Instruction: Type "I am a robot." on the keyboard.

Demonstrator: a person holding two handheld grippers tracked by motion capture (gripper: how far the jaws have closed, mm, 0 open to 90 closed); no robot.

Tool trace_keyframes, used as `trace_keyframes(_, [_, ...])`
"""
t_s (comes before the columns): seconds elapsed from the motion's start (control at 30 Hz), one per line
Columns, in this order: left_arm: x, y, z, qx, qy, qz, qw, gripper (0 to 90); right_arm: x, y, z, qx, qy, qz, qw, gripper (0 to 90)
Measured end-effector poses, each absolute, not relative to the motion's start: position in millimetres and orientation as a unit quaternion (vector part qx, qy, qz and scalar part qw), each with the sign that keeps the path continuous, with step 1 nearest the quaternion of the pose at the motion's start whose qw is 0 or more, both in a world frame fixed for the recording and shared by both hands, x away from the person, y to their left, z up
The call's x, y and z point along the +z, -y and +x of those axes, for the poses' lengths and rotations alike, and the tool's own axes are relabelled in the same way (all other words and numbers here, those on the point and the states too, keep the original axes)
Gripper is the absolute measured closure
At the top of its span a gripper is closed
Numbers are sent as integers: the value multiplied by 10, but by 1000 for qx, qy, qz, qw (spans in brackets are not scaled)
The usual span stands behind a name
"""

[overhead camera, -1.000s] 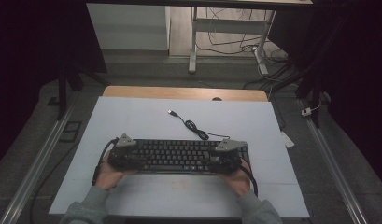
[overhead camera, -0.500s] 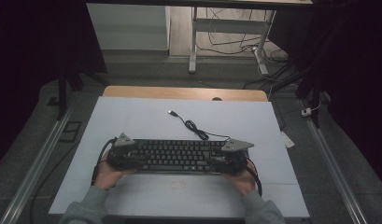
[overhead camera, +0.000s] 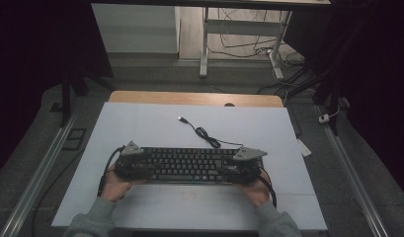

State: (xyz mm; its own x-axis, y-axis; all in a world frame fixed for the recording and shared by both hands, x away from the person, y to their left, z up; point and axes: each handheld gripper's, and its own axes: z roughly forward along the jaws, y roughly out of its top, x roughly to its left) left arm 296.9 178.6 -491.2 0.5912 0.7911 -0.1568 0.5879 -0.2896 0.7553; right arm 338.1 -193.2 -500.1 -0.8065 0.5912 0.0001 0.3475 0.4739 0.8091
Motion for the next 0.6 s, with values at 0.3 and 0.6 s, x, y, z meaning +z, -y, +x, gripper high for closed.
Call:
trace_keyframes(0.3, [-4919,-1683,2938,116,-408,807,411,614,-5009,1927,3385,432,-847,278,140,447])
trace_keyframes(0.6, [-4950,-1597,2930,111,-388,824,398,888,-5021,1924,3393,428,-849,278,140,448])
